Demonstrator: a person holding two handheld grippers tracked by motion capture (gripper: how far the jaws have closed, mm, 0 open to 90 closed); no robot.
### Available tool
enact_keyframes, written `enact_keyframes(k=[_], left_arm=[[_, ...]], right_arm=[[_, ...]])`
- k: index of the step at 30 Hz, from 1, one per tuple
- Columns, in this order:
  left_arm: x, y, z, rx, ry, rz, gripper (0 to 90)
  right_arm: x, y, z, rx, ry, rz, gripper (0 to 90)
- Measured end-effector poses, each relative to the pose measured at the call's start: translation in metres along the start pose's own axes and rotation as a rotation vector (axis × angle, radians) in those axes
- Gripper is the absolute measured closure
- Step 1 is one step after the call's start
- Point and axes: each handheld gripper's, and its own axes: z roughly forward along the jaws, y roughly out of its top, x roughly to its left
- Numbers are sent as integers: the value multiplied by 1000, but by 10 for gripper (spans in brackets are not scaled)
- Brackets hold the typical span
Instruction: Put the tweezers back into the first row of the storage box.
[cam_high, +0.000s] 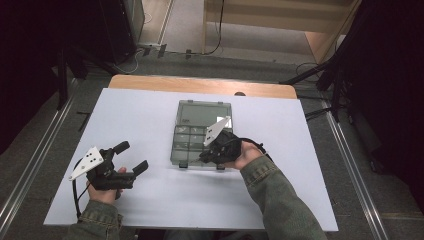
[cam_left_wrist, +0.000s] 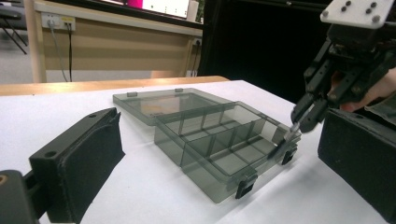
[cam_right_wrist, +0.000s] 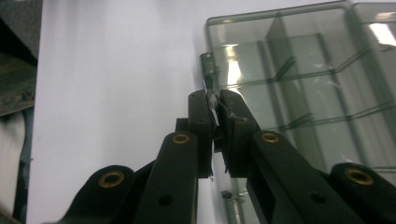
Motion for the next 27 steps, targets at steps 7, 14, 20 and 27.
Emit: enact_keyframes(k=[7, 14, 20, 27], left_arm=[[0, 0, 0, -1, -2, -1, 0], [0, 0, 0, -2, -1, -2, 0], [0, 0, 0, -1, -3, -4, 0], [1, 0, 0, 0, -6, -7, 0]], right_arm=[[-13, -5, -9, -60, -36, 47, 860], [-22, -8, -9, -94, -58, 73, 860], [-29, -9, -8, -132, -85, 102, 860], [-43, -13, -10, -245, -108, 173, 860]])
